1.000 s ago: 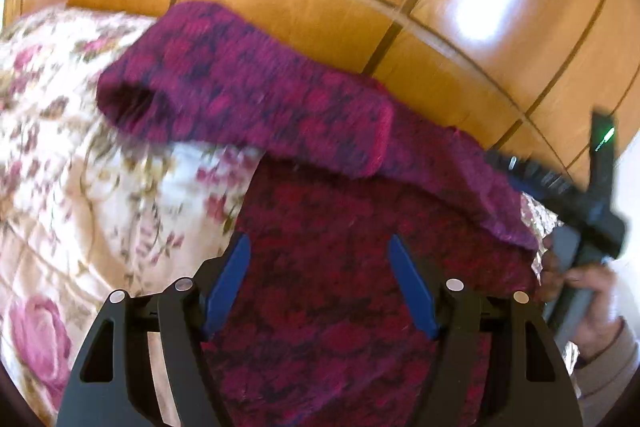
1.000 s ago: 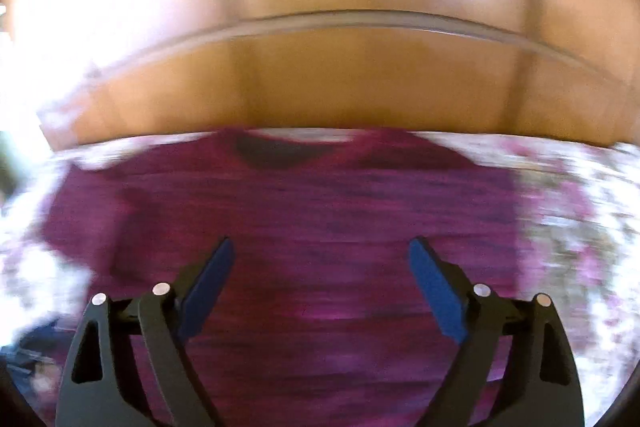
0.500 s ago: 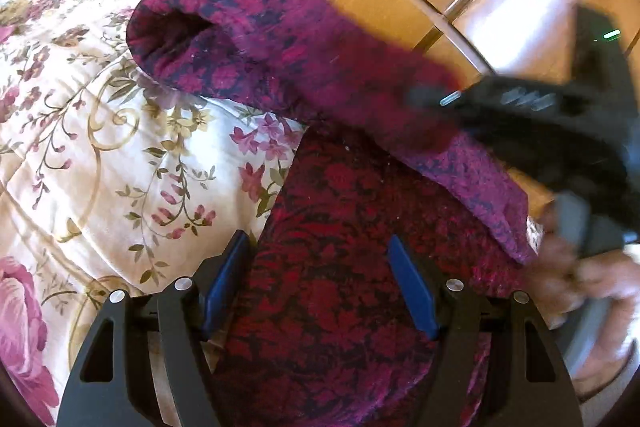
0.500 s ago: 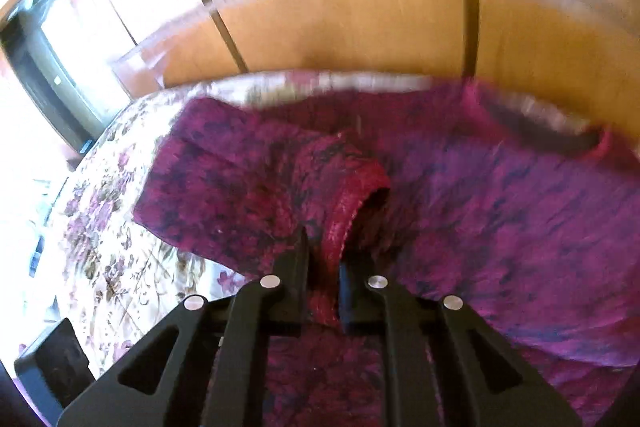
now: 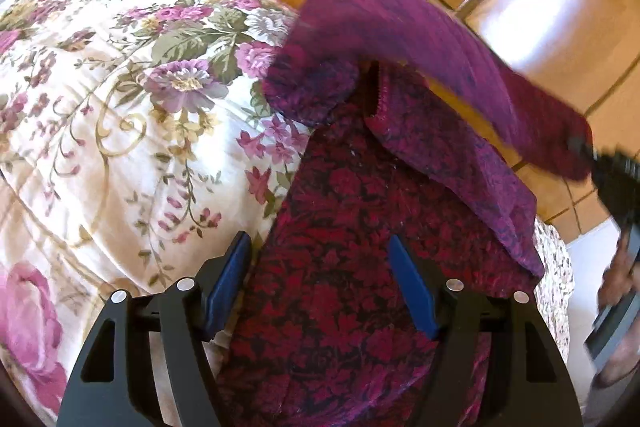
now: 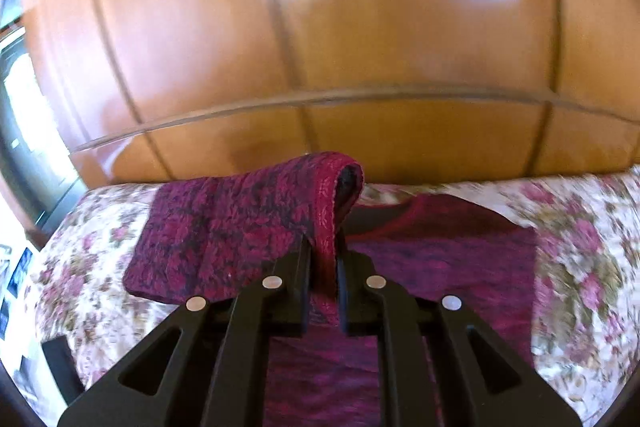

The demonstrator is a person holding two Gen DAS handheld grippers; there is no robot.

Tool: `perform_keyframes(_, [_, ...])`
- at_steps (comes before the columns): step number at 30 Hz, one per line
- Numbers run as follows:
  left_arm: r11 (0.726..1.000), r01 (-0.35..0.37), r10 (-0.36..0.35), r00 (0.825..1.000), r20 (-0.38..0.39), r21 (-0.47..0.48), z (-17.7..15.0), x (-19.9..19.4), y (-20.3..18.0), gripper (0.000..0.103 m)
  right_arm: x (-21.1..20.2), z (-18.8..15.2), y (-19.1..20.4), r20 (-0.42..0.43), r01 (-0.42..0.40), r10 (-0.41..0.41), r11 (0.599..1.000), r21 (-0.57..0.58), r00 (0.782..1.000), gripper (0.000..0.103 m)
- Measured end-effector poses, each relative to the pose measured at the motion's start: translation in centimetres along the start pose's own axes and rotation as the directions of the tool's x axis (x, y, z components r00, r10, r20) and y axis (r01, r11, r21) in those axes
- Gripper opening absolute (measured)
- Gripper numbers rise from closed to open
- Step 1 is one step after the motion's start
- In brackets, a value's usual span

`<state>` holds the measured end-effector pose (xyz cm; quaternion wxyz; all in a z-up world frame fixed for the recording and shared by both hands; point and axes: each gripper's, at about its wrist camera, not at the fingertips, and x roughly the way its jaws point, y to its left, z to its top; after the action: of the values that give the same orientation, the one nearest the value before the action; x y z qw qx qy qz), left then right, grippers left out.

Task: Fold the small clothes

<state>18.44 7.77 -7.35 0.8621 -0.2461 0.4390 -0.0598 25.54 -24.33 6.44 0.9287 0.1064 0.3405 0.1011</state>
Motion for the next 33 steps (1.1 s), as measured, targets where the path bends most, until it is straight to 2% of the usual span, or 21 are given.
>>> perform_keyframes(2, [0.995, -0.100, 0.100, 0.995, 0.012, -0.008, 1.5, -0.1, -0.5, 0.069, 0.0, -0.4, -1.7, -0.009, 0.027, -0.027, 0.999, 0.025, 1.000, 0.009])
perform_keyframes(4, [0.976, -0.216, 0.216, 0.976, 0.002, 0.001, 3.3, 0.7, -1.0, 0.069, 0.0, -0.6, -3.3, -0.013, 0.038, -0.038, 0.998, 0.052, 0.999, 0.009])
perform_keyframes(7, [0.950, -0.309, 0.310, 0.950, -0.041, 0.031, 5.5, 2.8, -0.6, 0.069, -0.6, -0.6, -4.2, 0.001, 0.049, -0.050, 0.995, 0.082, 0.999, 0.009])
perform_keyframes(12, [0.940, -0.340, 0.340, 0.940, -0.016, 0.007, 7.4, 3.4, 0.5, 0.069, -0.2, -0.9, -5.9, 0.000, 0.106, -0.107, 0.988, 0.111, 0.994, 0.009])
perform_keyframes(15, [0.934, -0.357, 0.357, 0.934, -0.026, 0.006, 8.3, 4.4, 0.8, 0.069, 0.6, -2.0, -8.0, -0.050, 0.168, -0.162, 0.973, 0.157, 0.986, 0.009])
perform_keyframes(18, [0.919, -0.395, 0.395, 0.918, -0.032, 0.009, 8.5, 5.3, 1.1, 0.069, 1.9, -3.5, -10.4, -0.112, 0.202, -0.182, 0.959, 0.200, 0.977, 0.009])
perform_keyframes(22, [0.908, -0.417, 0.418, 0.908, -0.021, 0.030, 8.7, 5.7, 1.3, 0.069, 2.8, -5.4, -12.2, -0.154, 0.220, -0.187, 0.945, 0.242, 0.970, 0.009])
perform_keyframes(25, [0.911, -0.412, 0.412, 0.911, -0.021, 0.024, 8.5, 5.2, 1.4, 0.069, 1.9, -5.6, -12.2, -0.143, 0.207, -0.175, 0.945, 0.252, 0.974, 0.009])
perform_keyframes(28, [0.931, -0.364, 0.364, 0.931, -0.001, -0.006, 7.9, 3.2, 1.9, 0.069, 0.1, -5.4, -11.7, -0.107, 0.198, -0.177, 0.950, 0.240, 0.978, 0.009])
perform_keyframes(30, [0.951, -0.308, 0.309, 0.951, 0.028, -0.036, 7.7, 1.5, 2.5, 0.069, -0.8, -5.5, -12.0, -0.097, 0.195, -0.176, 0.949, 0.249, 0.980, 0.009])
perform_keyframes(33, [0.963, -0.265, 0.268, 0.960, 0.076, -0.053, 8.0, -0.5, 2.6, 0.069, 1.0, -6.3, -13.4, -0.159, 0.221, -0.184, 0.940, 0.261, 0.970, 0.012])
